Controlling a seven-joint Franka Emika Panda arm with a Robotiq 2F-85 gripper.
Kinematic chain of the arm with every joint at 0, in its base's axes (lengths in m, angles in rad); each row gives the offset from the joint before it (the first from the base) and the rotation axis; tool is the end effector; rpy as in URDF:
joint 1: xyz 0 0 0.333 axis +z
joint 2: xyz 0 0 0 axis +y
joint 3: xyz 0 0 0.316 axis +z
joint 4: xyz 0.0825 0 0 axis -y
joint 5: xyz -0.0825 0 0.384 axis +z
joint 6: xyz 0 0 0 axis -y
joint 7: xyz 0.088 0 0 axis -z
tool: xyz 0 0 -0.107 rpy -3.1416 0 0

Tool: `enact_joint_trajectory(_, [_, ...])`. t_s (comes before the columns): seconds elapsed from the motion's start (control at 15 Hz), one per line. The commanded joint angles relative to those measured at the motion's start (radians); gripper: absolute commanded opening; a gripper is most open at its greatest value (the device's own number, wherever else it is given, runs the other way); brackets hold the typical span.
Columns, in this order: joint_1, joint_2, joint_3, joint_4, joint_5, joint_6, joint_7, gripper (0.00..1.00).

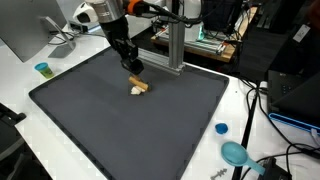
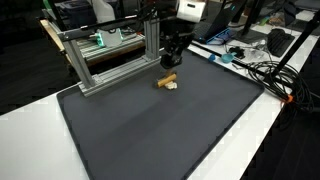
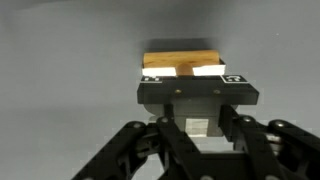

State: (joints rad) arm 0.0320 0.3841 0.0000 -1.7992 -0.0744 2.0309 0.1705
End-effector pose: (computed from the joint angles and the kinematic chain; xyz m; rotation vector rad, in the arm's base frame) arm 0.6272 0.0159 0.3228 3.0507 -0.1532 -0.2221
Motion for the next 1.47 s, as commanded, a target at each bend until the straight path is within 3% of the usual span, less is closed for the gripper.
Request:
enact_joint_trajectory(0.0, [-0.016, 0.044, 0.006, 0.037, 0.059, -0.031, -0.038, 0.22])
enact_joint_trajectory(0.27, [-0.016, -0.056, 0.012, -0.025, 0.054, -0.098, -0.091, 0.22])
enact_joint_trajectory(0.47, [-0.012, -0.157, 0.02, -0.108, 0.054, -0.034, -0.123, 0.22])
enact_joint_trajectory(0.67, [-0.005, -0.198, 0.024, -0.119, 0.05, 0.0, -0.118, 0.22])
enact_joint_trajectory(1.4, [0.0, -0.065, 0.0, -0.05, 0.034, 0.06, -0.004, 0.22])
